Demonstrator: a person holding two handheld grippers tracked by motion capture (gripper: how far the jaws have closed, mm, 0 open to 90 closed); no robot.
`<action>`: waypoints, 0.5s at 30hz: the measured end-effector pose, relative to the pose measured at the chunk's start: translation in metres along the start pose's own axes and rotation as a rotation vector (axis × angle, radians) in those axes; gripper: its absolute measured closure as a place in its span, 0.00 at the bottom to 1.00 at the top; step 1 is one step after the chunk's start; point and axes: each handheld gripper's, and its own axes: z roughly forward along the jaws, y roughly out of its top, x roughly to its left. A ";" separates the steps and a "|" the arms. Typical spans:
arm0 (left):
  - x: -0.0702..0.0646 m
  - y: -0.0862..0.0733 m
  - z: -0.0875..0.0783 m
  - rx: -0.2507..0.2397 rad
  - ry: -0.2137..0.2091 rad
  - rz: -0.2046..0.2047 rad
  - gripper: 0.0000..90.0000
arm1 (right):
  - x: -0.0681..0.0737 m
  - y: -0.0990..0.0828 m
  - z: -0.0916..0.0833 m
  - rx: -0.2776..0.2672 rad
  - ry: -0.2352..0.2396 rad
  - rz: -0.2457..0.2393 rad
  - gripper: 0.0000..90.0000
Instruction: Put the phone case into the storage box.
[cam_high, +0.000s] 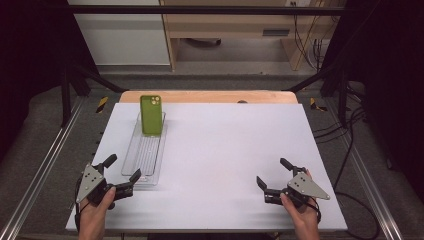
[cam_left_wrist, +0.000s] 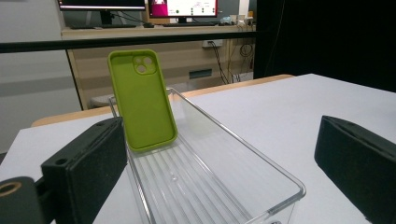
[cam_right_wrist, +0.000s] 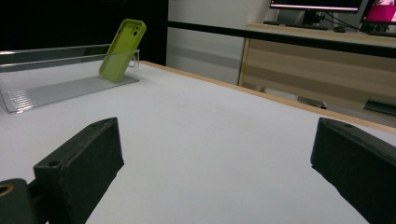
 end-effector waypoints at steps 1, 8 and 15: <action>0.000 -0.001 0.000 -0.003 0.001 -0.001 0.03 | -0.001 0.000 0.000 -0.004 -0.005 -0.002 0.03; 0.004 -0.004 0.001 -0.015 0.004 -0.001 0.03 | -0.006 -0.001 -0.002 -0.014 -0.027 -0.011 0.03; 0.002 -0.007 0.001 -0.016 0.009 -0.011 0.03 | -0.012 -0.002 -0.003 -0.021 -0.056 -0.026 0.02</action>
